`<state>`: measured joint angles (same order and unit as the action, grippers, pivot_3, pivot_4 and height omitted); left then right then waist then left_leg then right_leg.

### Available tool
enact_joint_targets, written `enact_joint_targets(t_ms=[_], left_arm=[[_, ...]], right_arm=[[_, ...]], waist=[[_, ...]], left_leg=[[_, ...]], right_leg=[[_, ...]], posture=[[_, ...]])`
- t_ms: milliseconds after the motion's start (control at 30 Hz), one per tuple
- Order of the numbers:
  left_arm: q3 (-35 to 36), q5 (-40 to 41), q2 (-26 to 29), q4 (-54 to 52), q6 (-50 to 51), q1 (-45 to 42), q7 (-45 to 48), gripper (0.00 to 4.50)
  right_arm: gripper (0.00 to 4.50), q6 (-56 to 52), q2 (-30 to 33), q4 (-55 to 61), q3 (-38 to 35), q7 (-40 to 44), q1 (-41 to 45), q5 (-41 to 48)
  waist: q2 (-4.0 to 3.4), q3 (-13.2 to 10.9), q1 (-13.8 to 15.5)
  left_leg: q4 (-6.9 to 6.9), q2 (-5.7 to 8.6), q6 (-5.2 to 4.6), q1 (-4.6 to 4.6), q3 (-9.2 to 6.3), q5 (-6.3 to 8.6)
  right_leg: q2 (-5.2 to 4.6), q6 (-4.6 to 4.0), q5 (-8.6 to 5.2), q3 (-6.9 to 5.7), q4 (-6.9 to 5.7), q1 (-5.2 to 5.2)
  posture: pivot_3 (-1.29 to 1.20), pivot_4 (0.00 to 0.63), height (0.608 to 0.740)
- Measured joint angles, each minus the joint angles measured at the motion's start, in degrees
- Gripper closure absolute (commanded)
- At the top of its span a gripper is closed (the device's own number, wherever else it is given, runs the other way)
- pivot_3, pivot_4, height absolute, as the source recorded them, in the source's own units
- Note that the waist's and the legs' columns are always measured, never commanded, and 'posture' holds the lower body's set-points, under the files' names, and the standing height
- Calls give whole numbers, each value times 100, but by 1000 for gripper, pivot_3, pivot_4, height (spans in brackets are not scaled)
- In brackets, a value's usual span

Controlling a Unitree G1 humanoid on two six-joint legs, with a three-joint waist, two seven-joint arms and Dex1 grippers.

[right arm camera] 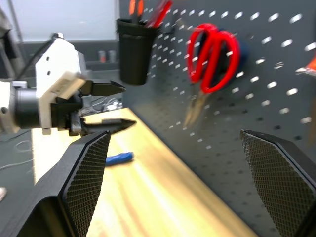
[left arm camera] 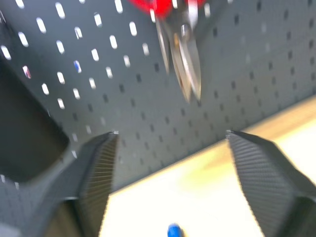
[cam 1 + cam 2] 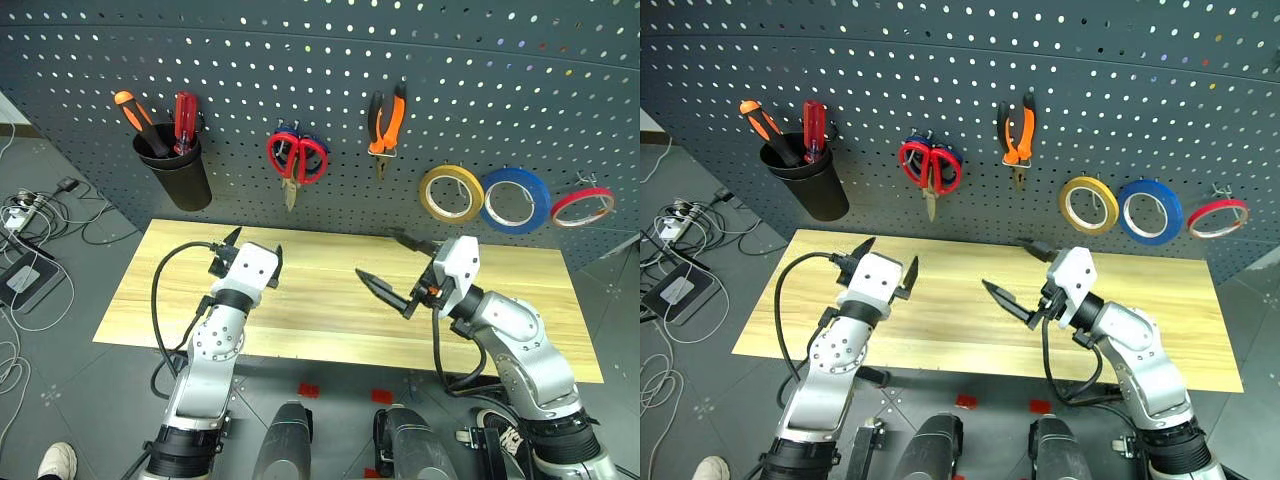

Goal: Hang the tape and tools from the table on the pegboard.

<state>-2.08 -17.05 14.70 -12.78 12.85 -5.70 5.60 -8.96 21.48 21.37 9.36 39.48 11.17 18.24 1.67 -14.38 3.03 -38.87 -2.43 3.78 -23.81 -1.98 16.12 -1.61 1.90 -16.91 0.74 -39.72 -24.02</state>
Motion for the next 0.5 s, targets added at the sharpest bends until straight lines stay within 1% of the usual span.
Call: enact_joint_targets(t_ms=[67, 100, 200, 333, 500], left_arm=[[59, 72, -100, -26, 341, 93, 5, 73], [131, 135, -157, -39, 538, 118, 12, 73], [495, 349, -170, -96, 1186, 144, 35, 73], [1086, 834, 203, 258, 1971, -235, 393, 73], [1419, 1265, 668, 881, 2283, -875, 771, 73]], right_arm=[[0, 17, -3, -46, 168, 121, 39, -58], [0, 17, -10, -99, 247, 178, 109, -86], [0, -50, -53, -234, 423, 295, 367, -123], [0, -322, -304, -484, 715, 354, 846, -130], [0, -586, -501, -613, 877, 374, 1092, -136]], waist=[[3, -5, -3], [4, -18, -7], [2, -112, -16], [-1, -322, -11], [-6, -551, 3]], left_leg=[[-1, -1, -6, 3, 1, 3], [-2, -3, -9, 5, 1, 5], [-6, -9, -12, 14, -4, 7], [-7, -12, -13, 31, -21, 7], [-8, -11, -13, 30, -35, 7]], right_leg=[[2, 0, 0, 2, -2, 1], [5, 0, 0, 4, -2, 2], [15, -2, -2, 6, -12, 7], [26, -9, -5, 0, -25, 18], [23, -10, -6, 1, -23, 22]], posture=[[143, 323, 740], [145, 331, 740], [150, 375, 740], [162, 418, 740], [166, 462, 740]])
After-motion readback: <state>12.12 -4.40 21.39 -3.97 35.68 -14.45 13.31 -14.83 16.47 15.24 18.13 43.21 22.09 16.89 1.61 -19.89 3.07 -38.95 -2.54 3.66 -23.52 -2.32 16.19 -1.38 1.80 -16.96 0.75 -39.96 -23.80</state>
